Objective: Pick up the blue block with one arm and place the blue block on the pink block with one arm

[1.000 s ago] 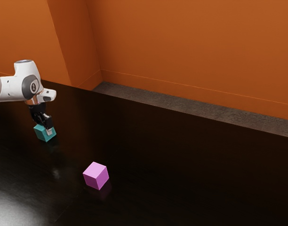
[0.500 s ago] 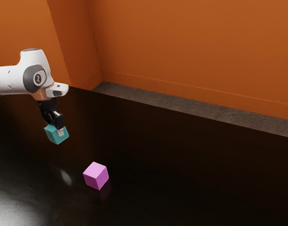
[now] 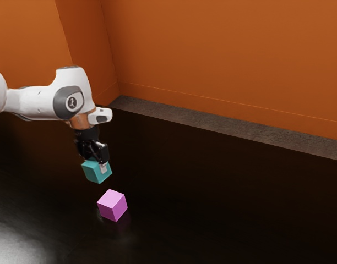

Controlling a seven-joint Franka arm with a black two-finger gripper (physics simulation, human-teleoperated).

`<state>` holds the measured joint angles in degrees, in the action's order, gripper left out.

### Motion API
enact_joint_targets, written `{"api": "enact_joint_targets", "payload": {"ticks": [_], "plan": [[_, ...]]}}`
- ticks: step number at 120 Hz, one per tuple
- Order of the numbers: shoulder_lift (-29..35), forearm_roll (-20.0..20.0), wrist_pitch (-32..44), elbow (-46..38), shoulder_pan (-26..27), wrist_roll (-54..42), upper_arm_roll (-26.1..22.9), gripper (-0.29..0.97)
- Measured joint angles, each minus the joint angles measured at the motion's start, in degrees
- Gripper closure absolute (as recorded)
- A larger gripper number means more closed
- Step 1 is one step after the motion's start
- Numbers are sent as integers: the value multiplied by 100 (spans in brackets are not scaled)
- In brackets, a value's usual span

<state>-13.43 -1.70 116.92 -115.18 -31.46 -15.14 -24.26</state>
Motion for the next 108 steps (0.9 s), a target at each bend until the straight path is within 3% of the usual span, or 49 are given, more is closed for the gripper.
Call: {"api": "enact_joint_targets", "payload": {"ticks": [35,108], "plan": [[112,369,131,-300,6,911,-451,29],[644,318,455,-931,2,1912,-881,29]]}}
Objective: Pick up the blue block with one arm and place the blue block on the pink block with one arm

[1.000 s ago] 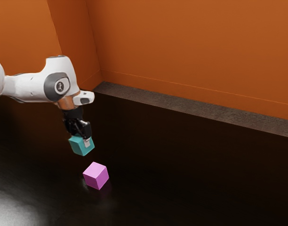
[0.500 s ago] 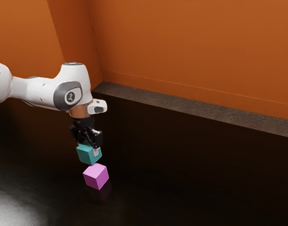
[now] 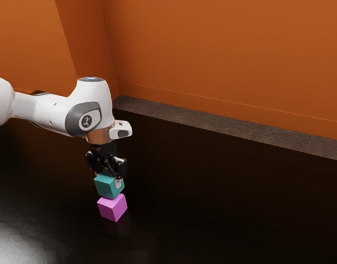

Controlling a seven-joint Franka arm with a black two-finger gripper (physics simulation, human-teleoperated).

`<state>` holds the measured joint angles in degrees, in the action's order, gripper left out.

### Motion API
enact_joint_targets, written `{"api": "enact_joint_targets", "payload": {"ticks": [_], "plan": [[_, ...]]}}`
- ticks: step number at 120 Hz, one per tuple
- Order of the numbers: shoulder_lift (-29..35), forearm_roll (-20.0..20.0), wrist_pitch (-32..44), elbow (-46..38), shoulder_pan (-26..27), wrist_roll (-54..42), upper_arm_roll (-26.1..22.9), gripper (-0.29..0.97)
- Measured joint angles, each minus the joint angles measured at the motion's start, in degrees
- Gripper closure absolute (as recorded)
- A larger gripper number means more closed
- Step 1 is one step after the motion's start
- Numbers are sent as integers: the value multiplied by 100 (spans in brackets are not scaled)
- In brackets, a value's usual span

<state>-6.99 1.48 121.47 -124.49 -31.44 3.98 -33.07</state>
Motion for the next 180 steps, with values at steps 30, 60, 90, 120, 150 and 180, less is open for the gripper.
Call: {"api": "enact_joint_targets", "payload": {"ticks": [30,60,90,120,150,180], "plan": [[276,39,111,-222,0,-28,-95,29],[355,2,209,-366,-13,-273,-112,29],[571,-257,287,-564,-41,-440,-154,29],[705,-431,346,-733,-29,-545,-229,29],[653,-453,412,-723,90,-622,-225,29],[651,-438,459,-711,191,-686,-185,28]]}}
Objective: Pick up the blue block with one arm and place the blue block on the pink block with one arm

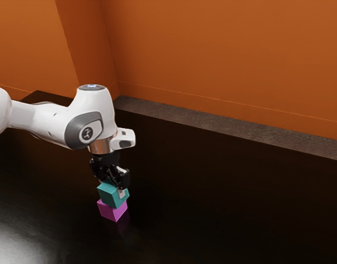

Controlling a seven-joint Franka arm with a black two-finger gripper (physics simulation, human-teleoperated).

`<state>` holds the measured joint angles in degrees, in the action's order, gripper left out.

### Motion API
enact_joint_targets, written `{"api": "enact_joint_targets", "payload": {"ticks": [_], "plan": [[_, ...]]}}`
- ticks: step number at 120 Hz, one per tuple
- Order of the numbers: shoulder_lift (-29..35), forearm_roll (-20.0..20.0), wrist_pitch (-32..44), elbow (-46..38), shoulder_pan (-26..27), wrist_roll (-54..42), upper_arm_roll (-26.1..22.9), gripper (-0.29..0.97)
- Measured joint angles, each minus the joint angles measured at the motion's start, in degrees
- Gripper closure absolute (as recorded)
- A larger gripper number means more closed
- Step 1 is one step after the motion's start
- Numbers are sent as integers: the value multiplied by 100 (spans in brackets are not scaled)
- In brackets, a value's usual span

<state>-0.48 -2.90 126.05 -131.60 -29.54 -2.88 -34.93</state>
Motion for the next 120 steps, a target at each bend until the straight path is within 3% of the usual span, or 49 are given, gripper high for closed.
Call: {"api": "enact_joint_targets", "payload": {"ticks": [120], "plan": [[37,-11,5,-44,-27,-160,172,28]]}}
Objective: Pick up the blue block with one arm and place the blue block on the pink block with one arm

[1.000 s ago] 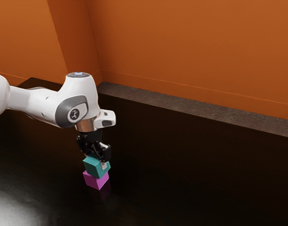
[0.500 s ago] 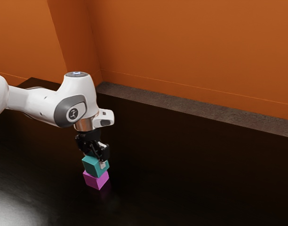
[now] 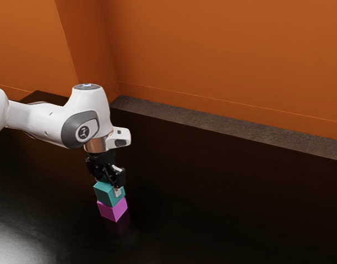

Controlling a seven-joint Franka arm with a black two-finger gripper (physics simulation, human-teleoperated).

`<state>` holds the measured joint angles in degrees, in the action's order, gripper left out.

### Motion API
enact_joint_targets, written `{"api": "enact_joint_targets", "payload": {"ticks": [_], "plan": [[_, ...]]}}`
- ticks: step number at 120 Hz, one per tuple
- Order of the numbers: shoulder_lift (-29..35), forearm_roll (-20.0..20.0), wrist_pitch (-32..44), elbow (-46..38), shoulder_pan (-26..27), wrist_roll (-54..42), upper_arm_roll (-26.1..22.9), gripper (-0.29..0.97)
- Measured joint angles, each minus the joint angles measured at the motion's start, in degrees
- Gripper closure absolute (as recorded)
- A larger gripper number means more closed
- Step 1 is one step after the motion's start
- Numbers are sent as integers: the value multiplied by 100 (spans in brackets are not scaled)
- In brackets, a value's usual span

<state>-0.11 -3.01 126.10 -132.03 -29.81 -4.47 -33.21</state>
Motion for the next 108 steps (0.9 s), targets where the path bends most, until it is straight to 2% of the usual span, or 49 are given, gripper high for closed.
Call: {"api": "enact_joint_targets", "payload": {"ticks": [9,26,46,83,108], "plan": [[0,-1,-3,0,-19,-6,3,28],[-18,-11,-7,0,-52,-25,8,14],[23,-14,-14,0,-112,-43,7,7],[953,-240,-328,24,-180,-91,-1,2],[1247,-476,-620,26,-181,-116,5,1]]}}
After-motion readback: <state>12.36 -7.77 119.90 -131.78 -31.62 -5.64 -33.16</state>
